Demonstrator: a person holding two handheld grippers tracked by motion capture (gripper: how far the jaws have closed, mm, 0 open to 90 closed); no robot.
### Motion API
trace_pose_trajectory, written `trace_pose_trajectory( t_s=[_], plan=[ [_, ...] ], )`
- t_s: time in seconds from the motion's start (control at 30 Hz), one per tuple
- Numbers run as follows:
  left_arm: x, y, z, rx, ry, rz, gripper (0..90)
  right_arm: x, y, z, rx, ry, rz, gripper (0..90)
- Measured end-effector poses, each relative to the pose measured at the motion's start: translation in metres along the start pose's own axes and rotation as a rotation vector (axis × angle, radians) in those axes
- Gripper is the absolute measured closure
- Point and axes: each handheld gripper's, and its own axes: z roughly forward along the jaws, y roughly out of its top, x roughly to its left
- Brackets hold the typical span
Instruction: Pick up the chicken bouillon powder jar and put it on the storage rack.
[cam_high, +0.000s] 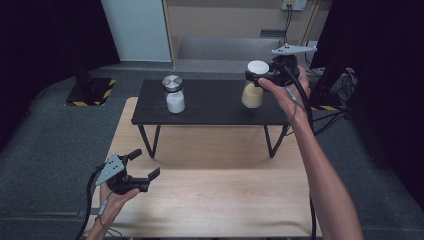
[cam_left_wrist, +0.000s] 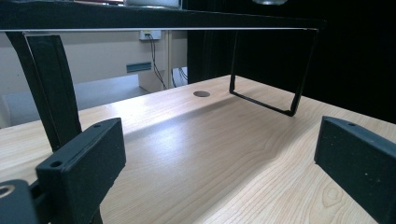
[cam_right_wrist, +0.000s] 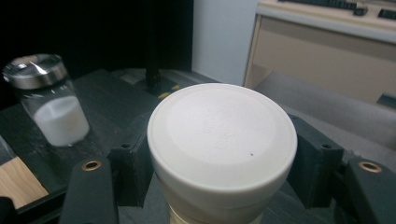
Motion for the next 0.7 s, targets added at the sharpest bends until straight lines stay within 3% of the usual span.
trace_pose_trajectory(
  t_s=[0.53, 0.6, 0.7],
  plan=[
    [0.0, 0.0, 0.002, 0.003, -0.006, 0.0, 0.9, -0.003, -0.013, 0.012, 0.01, -0.002, 0.039, 32.6],
    [0.0, 0.0, 0.001, 0.003, -0.004, 0.001, 0.8, -0.008, -0.015, 0.011, 0.004, 0.02, 0.065, 25.8],
    [0.0, 0.0, 0.001, 0.001, -0.003, 0.0, 0.7, -0.005, -0.017, 0.008, -0.017, -0.006, 0.082, 13.0]
  ],
)
